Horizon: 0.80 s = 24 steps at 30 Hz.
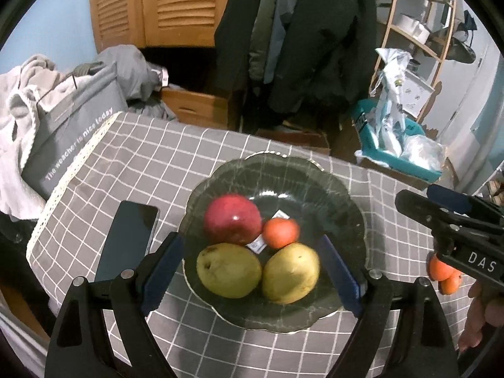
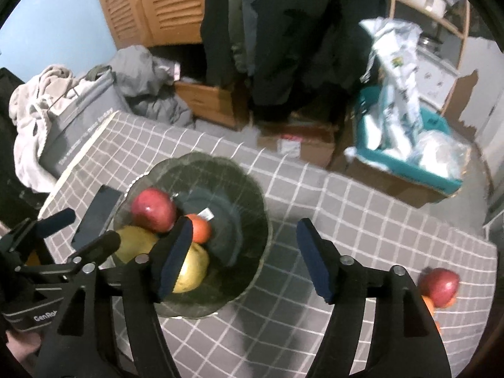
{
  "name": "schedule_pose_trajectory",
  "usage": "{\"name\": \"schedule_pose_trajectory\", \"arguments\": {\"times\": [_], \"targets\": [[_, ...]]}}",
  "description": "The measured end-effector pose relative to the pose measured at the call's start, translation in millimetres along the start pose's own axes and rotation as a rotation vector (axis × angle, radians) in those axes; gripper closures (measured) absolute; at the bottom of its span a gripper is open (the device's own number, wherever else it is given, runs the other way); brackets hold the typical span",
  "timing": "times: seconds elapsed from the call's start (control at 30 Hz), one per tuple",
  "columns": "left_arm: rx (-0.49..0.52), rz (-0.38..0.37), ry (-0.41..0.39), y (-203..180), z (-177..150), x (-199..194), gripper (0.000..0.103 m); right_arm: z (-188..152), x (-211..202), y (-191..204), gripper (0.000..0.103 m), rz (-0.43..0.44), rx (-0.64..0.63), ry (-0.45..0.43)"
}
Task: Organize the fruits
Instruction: 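Lower the pear into the bowl and open the left tool while the right tool releases the orange, then withdraw both tools from the bowl back toward the remaining fruit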
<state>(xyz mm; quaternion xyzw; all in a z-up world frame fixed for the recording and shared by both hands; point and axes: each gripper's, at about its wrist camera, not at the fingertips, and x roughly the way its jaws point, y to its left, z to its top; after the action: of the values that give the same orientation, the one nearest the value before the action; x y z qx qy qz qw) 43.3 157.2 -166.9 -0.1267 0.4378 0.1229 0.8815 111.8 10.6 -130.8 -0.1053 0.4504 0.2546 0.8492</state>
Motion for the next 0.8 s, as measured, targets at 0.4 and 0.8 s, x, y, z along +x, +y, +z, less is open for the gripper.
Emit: {"name": "schedule_pose_trajectory", "arguments": {"times": [0.4,0.8], "targets": [[0.034,-0.053,-0.099,-28.4,8.9,-40.4,0.004,-5.5,-53.8,-31.8,0.027,-0.085,0.03,-0.104],[0.129,-0.054,-0.202,-66.6,11.9,-75.1,0.001,-19.5,-107.3,-60.0,0.02,-0.149,0.06,-0.214]]}}
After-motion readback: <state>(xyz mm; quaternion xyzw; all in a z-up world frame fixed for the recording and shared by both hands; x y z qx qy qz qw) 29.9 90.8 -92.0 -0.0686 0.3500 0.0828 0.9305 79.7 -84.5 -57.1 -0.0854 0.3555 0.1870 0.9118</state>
